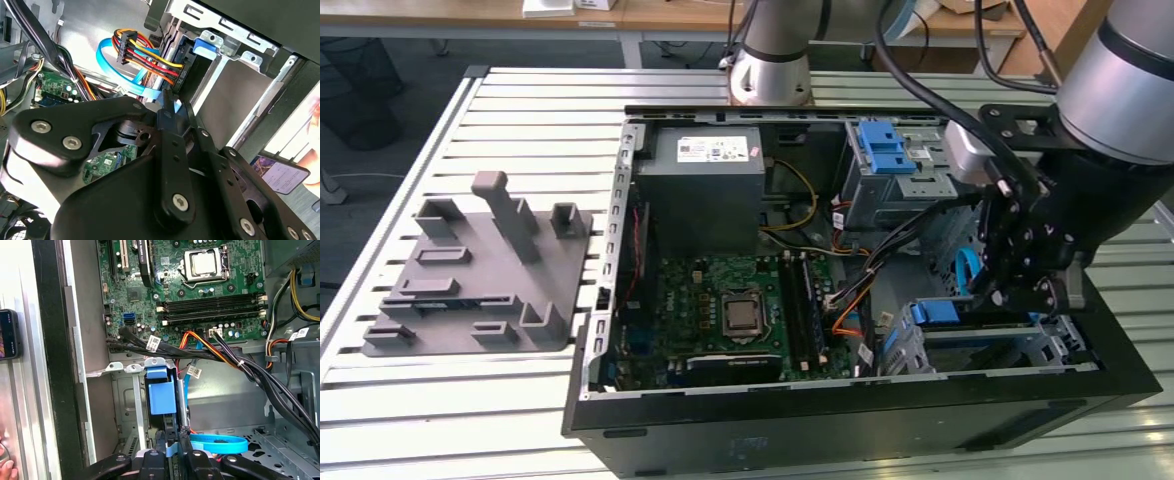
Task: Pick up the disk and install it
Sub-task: 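Insert the second disk wire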
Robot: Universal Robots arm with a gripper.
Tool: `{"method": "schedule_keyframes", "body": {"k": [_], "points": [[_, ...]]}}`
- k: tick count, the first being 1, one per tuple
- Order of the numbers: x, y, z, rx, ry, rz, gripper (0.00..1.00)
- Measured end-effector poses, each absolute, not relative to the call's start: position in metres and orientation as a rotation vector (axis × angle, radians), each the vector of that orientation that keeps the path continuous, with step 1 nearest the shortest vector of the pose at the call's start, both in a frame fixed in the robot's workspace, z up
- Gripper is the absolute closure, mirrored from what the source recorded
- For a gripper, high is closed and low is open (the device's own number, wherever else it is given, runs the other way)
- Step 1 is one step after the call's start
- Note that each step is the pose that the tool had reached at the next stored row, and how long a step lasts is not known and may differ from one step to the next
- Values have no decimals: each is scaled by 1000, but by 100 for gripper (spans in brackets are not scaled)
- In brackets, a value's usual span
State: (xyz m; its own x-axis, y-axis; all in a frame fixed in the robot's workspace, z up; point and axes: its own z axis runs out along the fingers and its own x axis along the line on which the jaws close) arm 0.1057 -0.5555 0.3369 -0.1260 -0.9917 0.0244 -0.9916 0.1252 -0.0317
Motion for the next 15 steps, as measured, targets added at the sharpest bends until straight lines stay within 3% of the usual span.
{"method": "schedule_keyframes", "body": {"k": [15], "points": [[106, -556, 342, -2075, 2354, -63, 76]]}}
